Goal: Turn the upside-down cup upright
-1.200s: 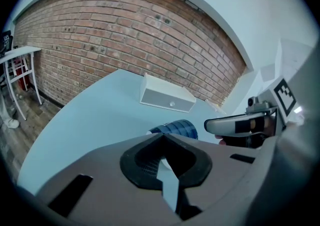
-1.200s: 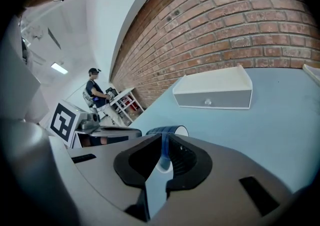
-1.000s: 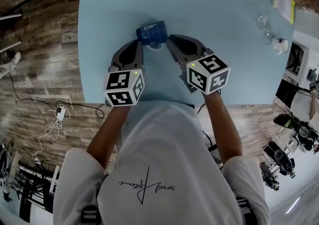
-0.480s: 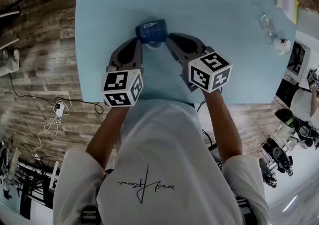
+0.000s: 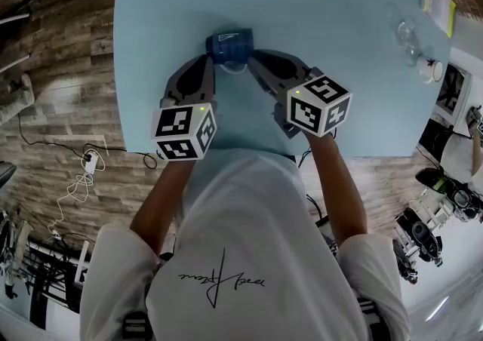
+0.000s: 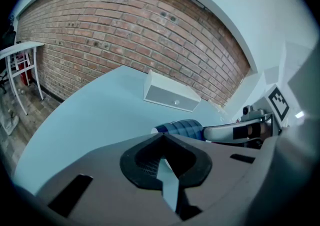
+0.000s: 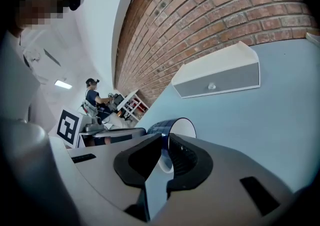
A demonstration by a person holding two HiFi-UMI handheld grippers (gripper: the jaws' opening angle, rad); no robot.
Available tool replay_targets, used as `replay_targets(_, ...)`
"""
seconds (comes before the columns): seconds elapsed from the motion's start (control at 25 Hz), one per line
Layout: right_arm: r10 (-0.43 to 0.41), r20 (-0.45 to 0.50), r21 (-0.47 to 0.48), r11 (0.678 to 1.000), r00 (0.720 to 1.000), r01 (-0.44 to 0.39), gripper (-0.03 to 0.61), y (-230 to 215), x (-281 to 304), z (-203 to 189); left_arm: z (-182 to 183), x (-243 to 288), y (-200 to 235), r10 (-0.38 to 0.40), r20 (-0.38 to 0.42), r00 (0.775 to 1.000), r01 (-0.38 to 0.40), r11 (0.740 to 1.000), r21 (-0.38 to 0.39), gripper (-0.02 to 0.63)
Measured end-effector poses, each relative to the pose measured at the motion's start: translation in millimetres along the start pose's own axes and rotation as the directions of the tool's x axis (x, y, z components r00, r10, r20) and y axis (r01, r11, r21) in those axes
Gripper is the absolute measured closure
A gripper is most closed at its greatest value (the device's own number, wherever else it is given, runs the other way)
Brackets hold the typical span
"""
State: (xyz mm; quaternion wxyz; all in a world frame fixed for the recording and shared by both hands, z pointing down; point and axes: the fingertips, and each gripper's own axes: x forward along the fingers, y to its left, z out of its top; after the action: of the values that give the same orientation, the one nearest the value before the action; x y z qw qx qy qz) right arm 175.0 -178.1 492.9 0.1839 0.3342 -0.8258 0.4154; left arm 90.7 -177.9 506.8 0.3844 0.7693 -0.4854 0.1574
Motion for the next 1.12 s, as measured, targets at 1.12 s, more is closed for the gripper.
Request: replay_targets(1.12,-0.004,0.011,0.027,1.000,1.000,0.003,0.555,4.2,-6.0,-6.8,-4.7,7.7,1.6,-0.018,0.000,1.000,0.018,1.000,0.021,0.604)
